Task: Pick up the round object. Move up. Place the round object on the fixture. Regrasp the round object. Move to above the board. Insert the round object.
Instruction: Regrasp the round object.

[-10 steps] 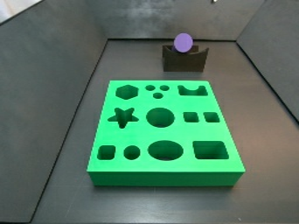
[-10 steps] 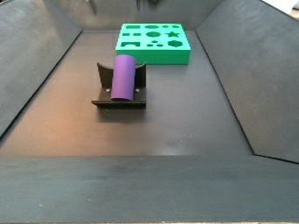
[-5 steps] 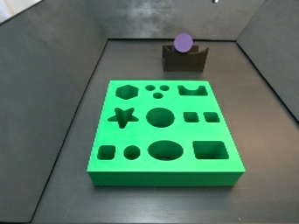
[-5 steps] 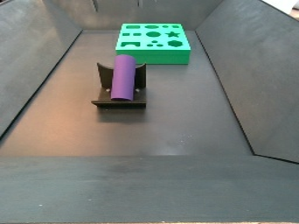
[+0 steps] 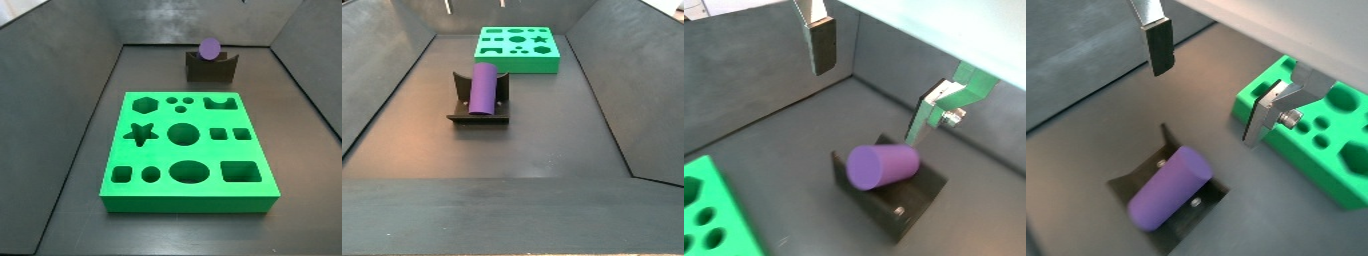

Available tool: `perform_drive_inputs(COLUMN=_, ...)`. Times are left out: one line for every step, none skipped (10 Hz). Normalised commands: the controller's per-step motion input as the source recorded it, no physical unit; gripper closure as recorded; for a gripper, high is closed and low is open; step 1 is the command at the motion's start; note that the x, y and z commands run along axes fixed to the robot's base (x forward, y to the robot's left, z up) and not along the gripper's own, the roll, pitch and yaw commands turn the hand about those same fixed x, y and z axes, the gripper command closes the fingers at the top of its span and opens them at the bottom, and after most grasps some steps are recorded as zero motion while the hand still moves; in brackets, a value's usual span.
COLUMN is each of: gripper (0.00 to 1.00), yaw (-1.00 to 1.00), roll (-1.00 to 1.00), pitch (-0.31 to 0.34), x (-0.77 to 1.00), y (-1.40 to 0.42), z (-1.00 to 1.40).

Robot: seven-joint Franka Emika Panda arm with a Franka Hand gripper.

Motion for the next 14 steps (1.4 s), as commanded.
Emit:
perform_drive_inputs(gripper=0.00, yaw=0.03, roll=1.00, pitch=0.001, x=-0.02, y=-0.02, z=0.01)
perform_drive_inputs(gripper=0.00, yaw=0.03, roll=1.00, pitch=0.005, x=-0.01, y=-0.01, z=0.01)
perform_drive_inputs(gripper=0.00, yaw=0.03, roll=1.00, pitch=0.011, x=0.00, y=-0.02, z=0.00)
perform_drive_inputs(gripper=0.00, yaw=0.03, roll=1.00, pitch=0.016, x=0.01, y=-0.02, z=0.00)
perform_drive_inputs(gripper=0.00, yaw=0.04, roll=1.00, pitch=0.030, x=0.03, y=-0.02, z=-0.01)
perform_drive_inputs(gripper=0.00, yaw=0.04, roll=1.00, pitch=0.039, x=0.04, y=-0.02, z=-0.01)
perform_drive_inputs(gripper=0.00, yaw=0.05, roll=1.00, pitch=0.062, x=0.06, y=-0.03, z=-0.01)
perform_drive_inputs(gripper=0.00, yaw=0.06, roll=1.00, pitch=0.094, x=0.07, y=-0.03, z=0.00)
perform_drive_inputs(gripper=0.00, yaw=0.08, roll=1.00, pitch=0.126, x=0.08, y=-0.03, z=-0.01)
perform_drive_inputs(gripper=0.00, yaw=0.09, roll=0.96, pitch=0.142, x=0.09, y=-0.04, z=-0.01)
perform_drive_inputs(gripper=0.00, yaw=0.12, roll=0.70, pitch=0.137, x=0.09, y=-0.04, z=-0.01)
perform_drive_inputs(gripper=0.00, yaw=0.13, roll=0.49, pitch=0.128, x=0.09, y=-0.04, z=-0.01)
perform_drive_inputs(gripper=0.00, yaw=0.15, roll=0.29, pitch=0.104, x=0.08, y=-0.02, z=0.00)
perform_drive_inputs(gripper=0.00, yaw=0.15, roll=0.23, pitch=0.085, x=0.07, y=-0.02, z=0.00)
